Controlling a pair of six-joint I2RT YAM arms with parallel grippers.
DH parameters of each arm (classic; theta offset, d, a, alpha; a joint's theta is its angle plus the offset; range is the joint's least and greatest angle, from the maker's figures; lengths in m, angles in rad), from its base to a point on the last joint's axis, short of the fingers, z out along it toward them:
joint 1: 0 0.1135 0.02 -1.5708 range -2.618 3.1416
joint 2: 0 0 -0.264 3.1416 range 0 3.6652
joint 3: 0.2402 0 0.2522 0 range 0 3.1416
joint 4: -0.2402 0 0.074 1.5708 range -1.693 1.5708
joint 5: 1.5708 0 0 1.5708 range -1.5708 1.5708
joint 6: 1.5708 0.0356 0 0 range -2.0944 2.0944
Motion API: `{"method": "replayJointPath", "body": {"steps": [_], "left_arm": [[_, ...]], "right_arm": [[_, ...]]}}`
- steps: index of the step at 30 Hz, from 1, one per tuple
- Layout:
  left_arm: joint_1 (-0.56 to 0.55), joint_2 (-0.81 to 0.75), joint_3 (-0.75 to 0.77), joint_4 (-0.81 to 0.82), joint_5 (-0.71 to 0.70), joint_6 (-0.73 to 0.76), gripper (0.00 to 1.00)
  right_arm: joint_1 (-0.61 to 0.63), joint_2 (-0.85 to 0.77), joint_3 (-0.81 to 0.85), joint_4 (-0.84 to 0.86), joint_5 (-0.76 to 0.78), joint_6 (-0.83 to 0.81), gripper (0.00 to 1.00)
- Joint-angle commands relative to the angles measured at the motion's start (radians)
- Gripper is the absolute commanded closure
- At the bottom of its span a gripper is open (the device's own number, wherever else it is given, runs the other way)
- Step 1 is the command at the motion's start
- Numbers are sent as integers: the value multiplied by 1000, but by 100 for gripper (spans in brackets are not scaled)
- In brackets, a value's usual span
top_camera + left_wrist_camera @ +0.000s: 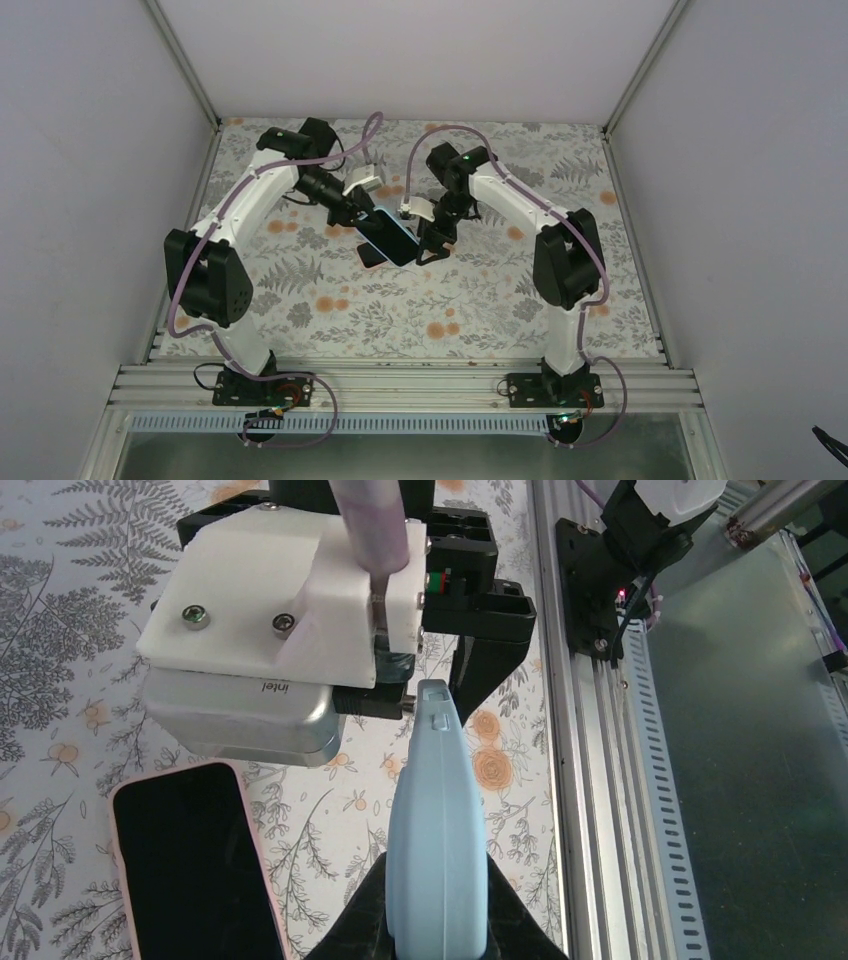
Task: Take the phone out of the phone case
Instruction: Remove the phone case from the phone.
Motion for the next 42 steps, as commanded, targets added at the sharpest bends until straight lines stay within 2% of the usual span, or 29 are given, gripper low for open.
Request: {"method": "replayJointPath", "body": {"steps": [1, 14, 25, 35, 42], "left_arm": [[-17, -44, -21, 0, 77, 33, 98], [-42, -166, -64, 0, 42, 38, 98], [-94, -195, -89, 0, 62, 14, 98], [-84, -170, -67, 3, -23, 19, 98], [-81, -111, -7, 2, -11, 19, 98]], "right_arm": [[-13, 39, 58, -11, -36, -27, 9], [-81, 72, 69, -57, -49, -115, 12], [-119, 139, 183, -58, -59, -80, 14], [-96, -99, -127, -58, -25, -140, 12], [-39, -148, -148, -57, -105, -99, 16]]}}
